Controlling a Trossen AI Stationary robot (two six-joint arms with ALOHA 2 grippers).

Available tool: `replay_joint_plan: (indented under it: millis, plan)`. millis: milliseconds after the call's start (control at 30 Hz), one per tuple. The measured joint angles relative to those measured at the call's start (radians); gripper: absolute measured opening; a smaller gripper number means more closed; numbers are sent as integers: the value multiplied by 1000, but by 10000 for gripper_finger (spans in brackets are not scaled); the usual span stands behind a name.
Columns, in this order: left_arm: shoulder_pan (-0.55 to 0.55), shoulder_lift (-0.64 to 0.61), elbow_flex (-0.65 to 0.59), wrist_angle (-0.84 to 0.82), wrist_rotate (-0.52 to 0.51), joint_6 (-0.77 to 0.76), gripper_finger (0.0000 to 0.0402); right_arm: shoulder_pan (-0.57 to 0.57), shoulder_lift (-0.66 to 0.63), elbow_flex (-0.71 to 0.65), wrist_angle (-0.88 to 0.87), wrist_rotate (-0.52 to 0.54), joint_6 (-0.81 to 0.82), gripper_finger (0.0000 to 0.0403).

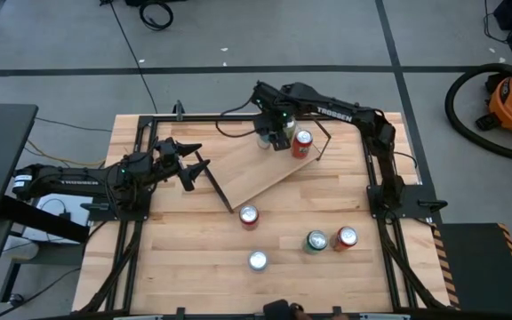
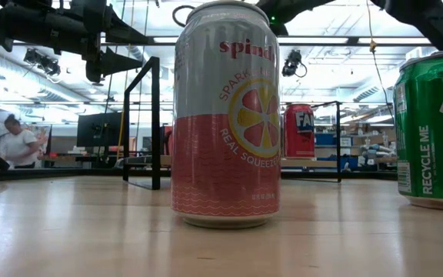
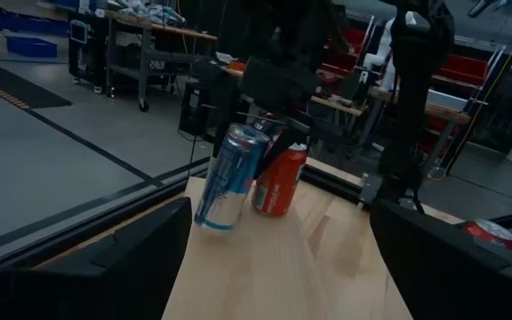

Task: Place canned beverage on shelf
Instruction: Put the blue soda can on the shelf

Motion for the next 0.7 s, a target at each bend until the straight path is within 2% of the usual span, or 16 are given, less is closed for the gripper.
replay_joint_plan:
  millis: [367, 700]
  plan:
    - [0, 0, 0, -4, 0, 1, 357, -1, 35, -1, -1, 13, -8, 265]
    - [0, 0, 0, -7, 0, 1, 357, 11, 34, -4, -4, 58, -4, 311]
